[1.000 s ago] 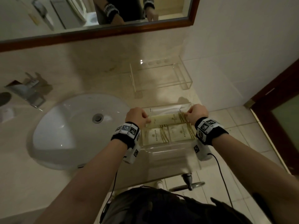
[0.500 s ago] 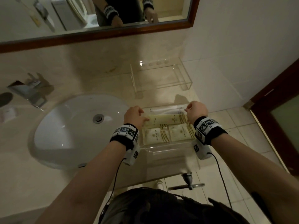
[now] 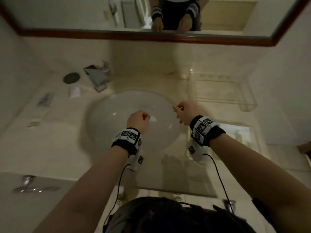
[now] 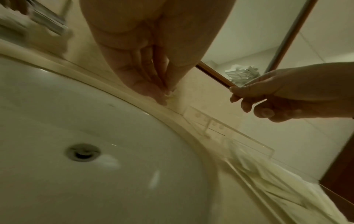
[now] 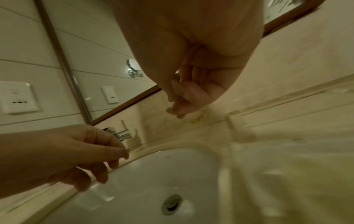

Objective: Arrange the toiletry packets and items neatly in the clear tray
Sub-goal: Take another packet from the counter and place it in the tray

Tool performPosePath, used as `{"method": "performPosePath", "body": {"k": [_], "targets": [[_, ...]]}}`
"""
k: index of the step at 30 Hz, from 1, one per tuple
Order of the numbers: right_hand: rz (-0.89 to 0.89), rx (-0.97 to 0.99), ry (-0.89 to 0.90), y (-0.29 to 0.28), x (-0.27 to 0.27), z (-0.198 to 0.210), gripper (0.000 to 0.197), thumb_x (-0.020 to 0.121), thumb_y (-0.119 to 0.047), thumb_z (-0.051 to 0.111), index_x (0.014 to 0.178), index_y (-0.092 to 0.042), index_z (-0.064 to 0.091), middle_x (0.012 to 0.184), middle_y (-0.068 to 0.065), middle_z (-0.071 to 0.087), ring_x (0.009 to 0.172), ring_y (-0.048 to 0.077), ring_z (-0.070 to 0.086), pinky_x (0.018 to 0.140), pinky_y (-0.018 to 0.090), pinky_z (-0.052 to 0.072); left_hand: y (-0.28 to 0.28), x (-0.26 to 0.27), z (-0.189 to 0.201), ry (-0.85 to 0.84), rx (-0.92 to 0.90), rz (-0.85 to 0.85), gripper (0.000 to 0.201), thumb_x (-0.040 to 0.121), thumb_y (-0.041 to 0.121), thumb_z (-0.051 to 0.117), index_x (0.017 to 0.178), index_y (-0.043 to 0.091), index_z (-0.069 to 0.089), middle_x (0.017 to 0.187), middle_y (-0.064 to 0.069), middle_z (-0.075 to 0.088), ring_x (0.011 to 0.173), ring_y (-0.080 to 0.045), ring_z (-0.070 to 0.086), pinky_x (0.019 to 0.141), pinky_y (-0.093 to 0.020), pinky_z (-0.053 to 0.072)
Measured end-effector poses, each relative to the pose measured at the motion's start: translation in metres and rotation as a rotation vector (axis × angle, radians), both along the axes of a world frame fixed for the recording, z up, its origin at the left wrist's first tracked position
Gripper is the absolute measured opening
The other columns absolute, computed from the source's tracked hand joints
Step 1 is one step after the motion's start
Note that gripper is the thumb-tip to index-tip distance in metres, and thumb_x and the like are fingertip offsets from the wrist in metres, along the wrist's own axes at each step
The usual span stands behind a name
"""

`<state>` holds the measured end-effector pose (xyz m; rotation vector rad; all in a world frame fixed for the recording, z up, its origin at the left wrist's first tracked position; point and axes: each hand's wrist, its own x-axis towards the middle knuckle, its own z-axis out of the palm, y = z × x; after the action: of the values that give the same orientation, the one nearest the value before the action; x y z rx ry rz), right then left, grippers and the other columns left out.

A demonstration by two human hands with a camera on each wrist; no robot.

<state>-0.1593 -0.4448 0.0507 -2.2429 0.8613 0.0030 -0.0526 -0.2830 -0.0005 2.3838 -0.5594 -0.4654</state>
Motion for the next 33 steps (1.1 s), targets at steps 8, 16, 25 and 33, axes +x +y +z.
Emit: {"method": "performPosePath", "body": {"k": [8, 16, 25, 33], "targets": [[0.362, 0.104, 0.105, 0.128, 0.132, -0.007, 0.031, 0.098, -0.027, 0.047, 0.096, -0.003, 0.066, 0.08, 0.011, 0.068, 0.063, 0.024, 0.064, 0.053, 0.031, 0.054, 0.146, 0.101, -0.003, 0.039, 0.099, 0.225, 0.023, 0.093, 0.02, 0.047, 0.101, 0.005, 0.063, 0.101, -0.015, 0.069, 0.092, -0.033, 0.066, 0.087, -0.044, 0.053], [0.591, 0.101, 0.197, 0.247, 0.24, -0.017, 0.031, 0.098, -0.026, 0.048, 0.099, -0.001, 0.068, 0.089, 0.015, 0.072, 0.071, 0.027, 0.067, 0.064, 0.037, 0.059, 0.265, 0.181, -0.007, -0.021, 0.216, 0.442, 0.025, 0.095, 0.018, 0.046, 0.108, 0.002, 0.059, 0.111, -0.018, 0.065, 0.102, -0.035, 0.059, 0.085, -0.039, 0.046], [0.596, 0.172, 0.234, 0.321, 0.315, -0.036, 0.03, 0.096, -0.028, 0.05, 0.1, -0.004, 0.067, 0.094, 0.017, 0.072, 0.073, 0.029, 0.068, 0.072, 0.043, 0.061, 0.341, 0.241, -0.028, -0.089, 0.279, 0.571, 0.04, 0.091, 0.026, 0.055, 0.125, 0.004, 0.052, 0.126, -0.021, 0.053, 0.113, -0.038, 0.052, 0.094, -0.042, 0.044], [0.569, 0.171, 0.244, 0.331, 0.337, -0.045, 0.028, 0.097, -0.026, 0.049, 0.101, -0.004, 0.066, 0.089, 0.015, 0.068, 0.069, 0.027, 0.065, 0.072, 0.041, 0.06, 0.344, 0.271, -0.036, -0.072, 0.354, 0.469, 0.053, 0.086, 0.036, 0.062, 0.131, 0.011, 0.049, 0.129, -0.016, 0.054, 0.118, -0.035, 0.049, 0.099, -0.04, 0.04]]}}
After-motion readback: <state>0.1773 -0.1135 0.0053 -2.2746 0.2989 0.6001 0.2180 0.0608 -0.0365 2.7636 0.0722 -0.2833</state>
